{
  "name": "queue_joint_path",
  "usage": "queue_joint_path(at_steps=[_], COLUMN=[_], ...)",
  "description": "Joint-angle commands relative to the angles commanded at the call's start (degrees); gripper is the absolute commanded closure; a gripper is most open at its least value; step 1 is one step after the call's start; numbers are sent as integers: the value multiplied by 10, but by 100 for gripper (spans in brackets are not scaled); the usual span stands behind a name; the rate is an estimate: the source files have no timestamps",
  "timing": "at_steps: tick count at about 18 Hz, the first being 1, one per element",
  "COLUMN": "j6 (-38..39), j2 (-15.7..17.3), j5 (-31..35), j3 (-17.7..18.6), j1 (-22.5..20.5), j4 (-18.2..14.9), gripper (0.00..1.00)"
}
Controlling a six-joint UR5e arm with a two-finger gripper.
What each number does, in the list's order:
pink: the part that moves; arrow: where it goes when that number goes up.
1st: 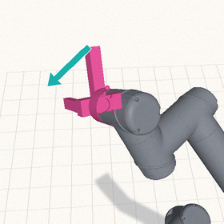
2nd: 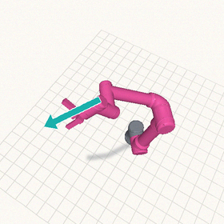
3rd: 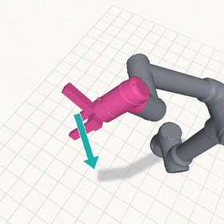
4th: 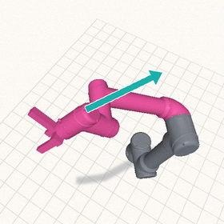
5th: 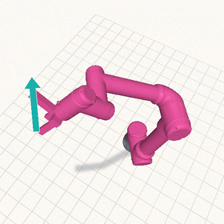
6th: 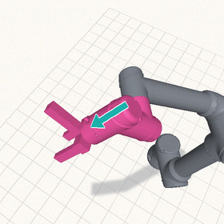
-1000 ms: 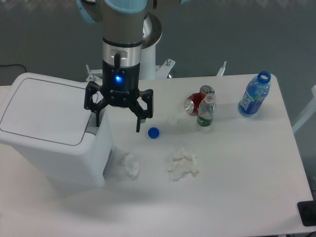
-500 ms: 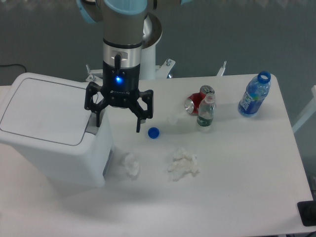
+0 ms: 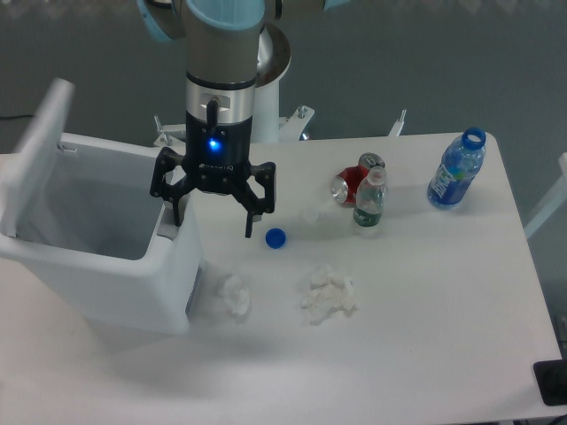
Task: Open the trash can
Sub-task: 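Withdraw the gripper from the opened trash can toward the table center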
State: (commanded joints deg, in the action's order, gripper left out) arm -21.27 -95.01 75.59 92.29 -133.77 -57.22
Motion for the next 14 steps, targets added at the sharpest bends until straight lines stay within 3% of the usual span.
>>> queue_joint_path(at_steps=[6, 14], j6=[-16, -203], j2=[7, -16], j5=[2, 25], j3=[-9, -10], j1=[-35, -68], j4=[0, -1], gripper=[0, 0])
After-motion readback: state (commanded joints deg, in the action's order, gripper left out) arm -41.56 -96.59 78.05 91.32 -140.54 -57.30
